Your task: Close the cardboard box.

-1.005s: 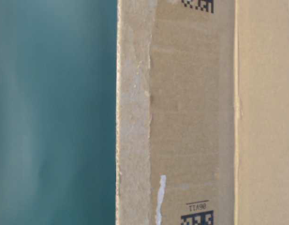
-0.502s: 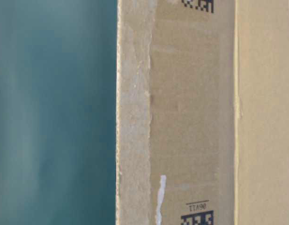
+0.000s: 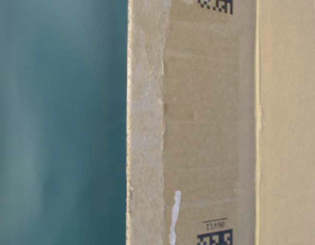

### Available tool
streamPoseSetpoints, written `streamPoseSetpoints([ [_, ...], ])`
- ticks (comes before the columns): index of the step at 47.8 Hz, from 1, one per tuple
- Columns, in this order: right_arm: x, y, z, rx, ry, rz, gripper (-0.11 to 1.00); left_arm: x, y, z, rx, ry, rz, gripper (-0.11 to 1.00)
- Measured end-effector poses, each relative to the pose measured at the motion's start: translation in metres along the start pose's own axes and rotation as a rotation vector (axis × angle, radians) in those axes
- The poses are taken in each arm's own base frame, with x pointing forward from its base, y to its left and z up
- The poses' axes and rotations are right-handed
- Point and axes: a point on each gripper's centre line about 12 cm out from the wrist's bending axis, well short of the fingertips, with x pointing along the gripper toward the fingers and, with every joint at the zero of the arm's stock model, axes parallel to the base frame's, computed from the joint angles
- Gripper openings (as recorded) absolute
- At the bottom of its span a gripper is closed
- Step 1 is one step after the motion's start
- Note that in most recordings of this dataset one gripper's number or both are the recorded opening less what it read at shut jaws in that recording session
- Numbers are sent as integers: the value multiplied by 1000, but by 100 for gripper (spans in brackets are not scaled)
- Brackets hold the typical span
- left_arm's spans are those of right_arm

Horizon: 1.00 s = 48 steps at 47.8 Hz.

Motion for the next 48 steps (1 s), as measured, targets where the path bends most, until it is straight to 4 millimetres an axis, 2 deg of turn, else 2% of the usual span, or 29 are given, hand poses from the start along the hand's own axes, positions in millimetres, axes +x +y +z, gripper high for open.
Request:
streamPoseSetpoints([
  [18,60,11,20,-23,26,5,0,75,-3,12,35,1,3,0],
  [28,90,14,20,-26,55,3,0,115,1,16,64,17,20,0],
  [36,108,16,17,-32,88,2,0,134,3,17,80,59,28,0],
  [48,110,16,14,-33,106,1,0,141,5,14,79,89,33,0],
])
